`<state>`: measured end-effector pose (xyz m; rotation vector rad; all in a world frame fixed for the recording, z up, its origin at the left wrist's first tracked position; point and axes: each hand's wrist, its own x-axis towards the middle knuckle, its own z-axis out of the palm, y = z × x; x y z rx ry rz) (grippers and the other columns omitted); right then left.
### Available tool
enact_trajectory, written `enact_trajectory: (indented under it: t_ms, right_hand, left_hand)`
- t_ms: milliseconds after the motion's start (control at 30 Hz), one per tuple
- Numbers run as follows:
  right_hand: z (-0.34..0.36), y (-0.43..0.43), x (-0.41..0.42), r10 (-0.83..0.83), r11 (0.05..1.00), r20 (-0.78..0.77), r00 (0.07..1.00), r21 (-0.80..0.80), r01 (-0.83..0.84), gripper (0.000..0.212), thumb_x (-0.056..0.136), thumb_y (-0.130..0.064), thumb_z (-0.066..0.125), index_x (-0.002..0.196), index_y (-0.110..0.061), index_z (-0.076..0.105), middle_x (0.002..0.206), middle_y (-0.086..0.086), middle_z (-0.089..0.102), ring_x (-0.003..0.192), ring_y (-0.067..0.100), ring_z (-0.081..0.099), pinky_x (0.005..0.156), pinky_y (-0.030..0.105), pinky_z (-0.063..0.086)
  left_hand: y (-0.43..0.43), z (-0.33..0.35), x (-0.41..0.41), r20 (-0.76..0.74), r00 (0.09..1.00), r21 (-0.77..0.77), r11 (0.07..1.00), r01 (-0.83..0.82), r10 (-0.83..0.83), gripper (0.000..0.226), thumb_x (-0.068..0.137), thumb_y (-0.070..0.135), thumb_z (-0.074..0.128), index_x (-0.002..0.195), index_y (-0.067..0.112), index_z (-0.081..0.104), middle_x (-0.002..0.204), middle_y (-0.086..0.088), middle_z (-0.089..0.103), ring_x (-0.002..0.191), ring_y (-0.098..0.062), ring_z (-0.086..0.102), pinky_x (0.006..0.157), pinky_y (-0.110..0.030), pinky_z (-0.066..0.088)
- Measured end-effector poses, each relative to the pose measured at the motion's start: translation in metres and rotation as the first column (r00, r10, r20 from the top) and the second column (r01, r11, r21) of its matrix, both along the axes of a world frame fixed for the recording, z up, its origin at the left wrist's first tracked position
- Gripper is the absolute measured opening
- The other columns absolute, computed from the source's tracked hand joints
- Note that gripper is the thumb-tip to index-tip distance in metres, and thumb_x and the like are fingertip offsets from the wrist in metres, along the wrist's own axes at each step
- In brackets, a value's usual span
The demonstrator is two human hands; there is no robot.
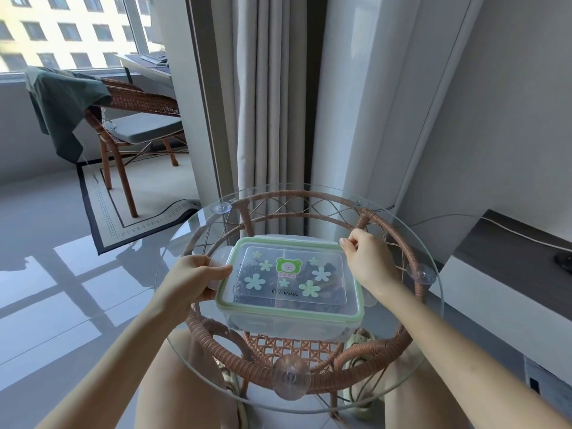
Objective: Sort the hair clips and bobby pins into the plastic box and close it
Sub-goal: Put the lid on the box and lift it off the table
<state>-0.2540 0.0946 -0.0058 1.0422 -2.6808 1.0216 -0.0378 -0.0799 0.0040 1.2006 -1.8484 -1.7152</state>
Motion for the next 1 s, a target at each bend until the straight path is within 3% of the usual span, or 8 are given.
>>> enact_trajectory:
  t_ms: [133, 267, 400, 500, 633, 800, 933, 1000]
  right_hand:
    - [0.0, 0.001, 0.003, -0.006, 0.998, -0.075, 0.997, 0.057, 0.01, 0.031, 0.095, -0.023, 0.046, 0.069, -0.008, 0.042, 0.056, 0.005, 0.047, 0.057, 0.028, 0.045, 0.045, 0.029, 0.025]
    - [0.001, 0.006, 0.007, -0.065, 0.99, -0.256, 0.964, 0.106, 0.095, 0.028, 0.094, -0.035, 0.045, 0.089, -0.011, 0.06, 0.082, 0.009, 0.06, 0.07, 0.027, 0.052, 0.054, 0.025, 0.03]
    - [0.006, 0.028, 0.017, -0.048, 0.998, -0.447, 0.893, 0.018, 0.063, 0.032, 0.088, -0.04, 0.054, 0.086, -0.008, 0.059, 0.078, 0.01, 0.064, 0.068, 0.028, 0.058, 0.054, 0.024, 0.034]
    - [0.015, 0.05, 0.039, 0.053, 0.973, -0.467, 0.883, 0.223, 0.059, 0.047, 0.087, -0.053, 0.047, 0.071, -0.01, 0.055, 0.064, 0.006, 0.059, 0.054, 0.022, 0.054, 0.049, 0.023, 0.035]
    - [0.026, 0.054, 0.047, 0.1, 0.841, -0.316, 0.944, 0.533, 0.089, 0.059, 0.093, -0.057, 0.024, 0.068, -0.012, 0.054, 0.063, 0.003, 0.053, 0.06, 0.019, 0.056, 0.05, 0.024, 0.043]
    - [0.035, 0.041, 0.041, 0.154, 0.775, 0.054, 0.987, 0.613, -0.154, 0.059, 0.099, -0.044, 0.02, 0.054, -0.011, 0.041, 0.056, 0.002, 0.045, 0.056, 0.019, 0.048, 0.05, 0.028, 0.034]
    - [0.045, 0.036, 0.025, 0.035, 0.739, 0.472, 0.881, 0.581, -0.341, 0.064, 0.096, -0.05, 0.024, 0.072, -0.002, 0.058, 0.062, 0.006, 0.055, 0.044, 0.014, 0.044, 0.046, 0.023, 0.04]
    - [0.047, 0.035, 0.016, -0.011, 0.737, 0.622, 0.783, 0.535, -0.414, 0.061, 0.096, -0.051, 0.027, 0.08, -0.002, 0.059, 0.058, 0.002, 0.049, 0.039, 0.009, 0.037, 0.042, 0.019, 0.036]
  left_hand:
    - [0.005, -0.001, -0.001, 0.011, 1.0, 0.001, 1.0, -0.015, 0.015, 0.025, 0.082, 0.012, 0.066, 0.098, -0.004, 0.055, 0.089, -0.016, 0.061, 0.074, -0.023, 0.06, 0.06, -0.031, 0.054]
    - [0.011, 0.0, -0.002, 0.094, 0.988, -0.317, 0.944, -0.089, 0.125, 0.042, 0.076, 0.018, 0.071, 0.108, 0.007, 0.046, 0.102, -0.01, 0.052, 0.093, -0.028, 0.053, 0.079, -0.042, 0.047]
    - [0.021, -0.001, -0.006, 0.21, 0.966, -0.664, 0.747, 0.029, 0.15, 0.027, 0.081, 0.021, 0.062, 0.092, 0.01, 0.041, 0.093, -0.005, 0.049, 0.084, -0.024, 0.046, 0.068, -0.031, 0.033]
    - [0.025, -0.009, -0.008, 0.222, 0.963, -0.778, 0.623, 0.08, 0.154, 0.018, 0.086, 0.022, 0.055, 0.084, 0.01, 0.041, 0.079, -0.007, 0.051, 0.071, -0.023, 0.047, 0.059, -0.032, 0.032]
    - [0.026, -0.012, -0.01, 0.284, 0.949, -0.778, 0.611, 0.146, 0.136, 0.019, 0.093, 0.025, 0.042, 0.089, 0.006, 0.04, 0.069, -0.009, 0.053, 0.059, -0.023, 0.049, 0.049, -0.031, 0.034]
    - [0.018, -0.01, -0.011, 0.555, 0.829, -0.703, 0.569, 0.427, 0.063, 0.046, 0.097, 0.031, 0.022, 0.066, 0.007, 0.044, 0.059, -0.01, 0.047, 0.053, -0.019, 0.046, 0.046, -0.027, 0.029]
    - [0.01, -0.001, -0.015, 0.654, 0.755, -0.605, 0.575, 0.551, -0.036, 0.06, 0.098, 0.036, 0.014, 0.051, 0.008, 0.039, 0.051, -0.007, 0.042, 0.052, -0.017, 0.045, 0.061, -0.029, 0.039]
    - [0.007, 0.001, -0.016, 0.682, 0.724, -0.538, 0.6, 0.593, -0.104, 0.061, 0.099, 0.037, 0.014, 0.05, 0.009, 0.037, 0.05, -0.006, 0.039, 0.051, -0.016, 0.042, 0.059, -0.027, 0.036]
